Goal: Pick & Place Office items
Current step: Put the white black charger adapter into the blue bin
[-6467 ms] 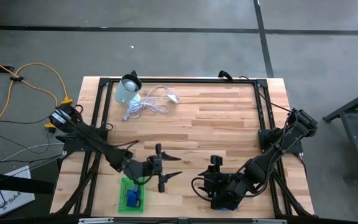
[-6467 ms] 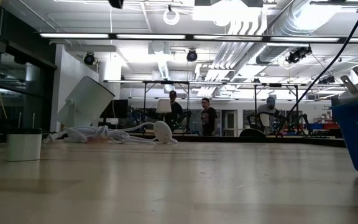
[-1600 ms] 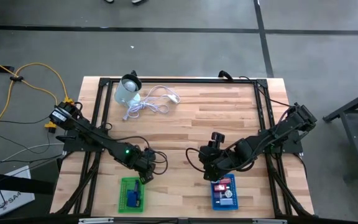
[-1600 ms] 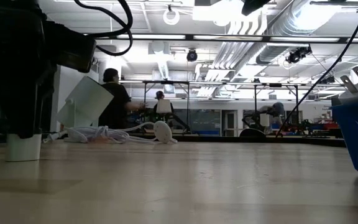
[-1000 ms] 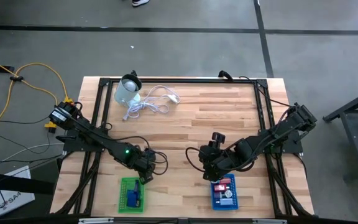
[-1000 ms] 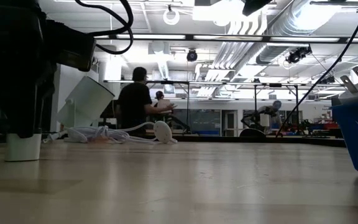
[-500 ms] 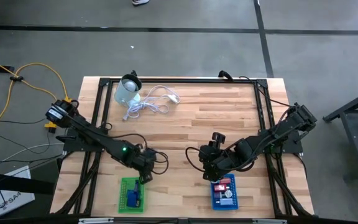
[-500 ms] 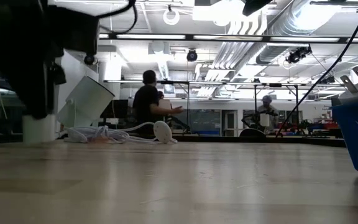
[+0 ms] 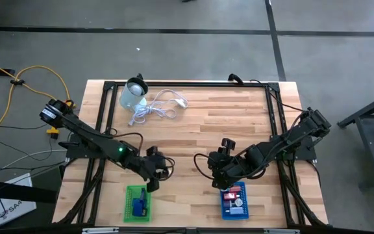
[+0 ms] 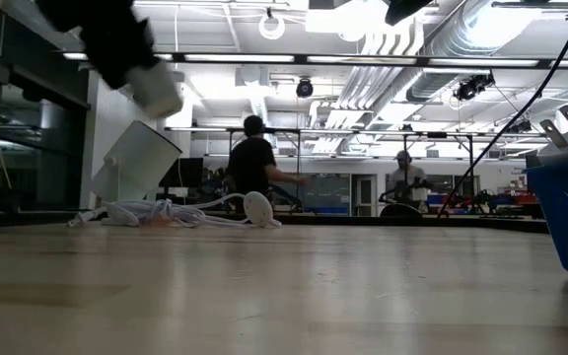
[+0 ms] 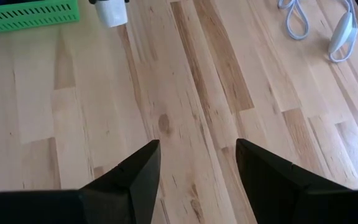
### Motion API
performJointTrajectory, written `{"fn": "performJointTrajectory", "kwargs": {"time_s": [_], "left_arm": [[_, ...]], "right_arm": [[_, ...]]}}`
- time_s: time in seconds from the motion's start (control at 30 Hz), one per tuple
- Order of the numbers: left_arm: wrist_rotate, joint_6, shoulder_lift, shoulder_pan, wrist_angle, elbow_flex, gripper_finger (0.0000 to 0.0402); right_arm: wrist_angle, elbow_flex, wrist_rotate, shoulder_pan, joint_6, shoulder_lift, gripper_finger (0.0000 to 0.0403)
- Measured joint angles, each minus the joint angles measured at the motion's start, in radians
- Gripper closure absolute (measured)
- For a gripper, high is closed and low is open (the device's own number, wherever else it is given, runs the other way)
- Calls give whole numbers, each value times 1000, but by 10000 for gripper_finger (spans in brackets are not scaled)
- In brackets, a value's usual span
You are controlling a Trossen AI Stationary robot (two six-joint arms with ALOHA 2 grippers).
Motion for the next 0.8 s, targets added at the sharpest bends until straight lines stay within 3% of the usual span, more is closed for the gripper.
{"fn": "performJointTrajectory", "kwargs": {"time_s": [0.23,0.5,0.8], "left_arm": [[-87,223,-3,0,178,0,275],[-163,519,3,-27,438,0,275],[-255,689,11,-46,583,0,275]], "right_arm": [[25,0,0,0,-11,0,206],[131,0,2,15,-140,0,206],[240,0,11,15,-268,0,206]]}}
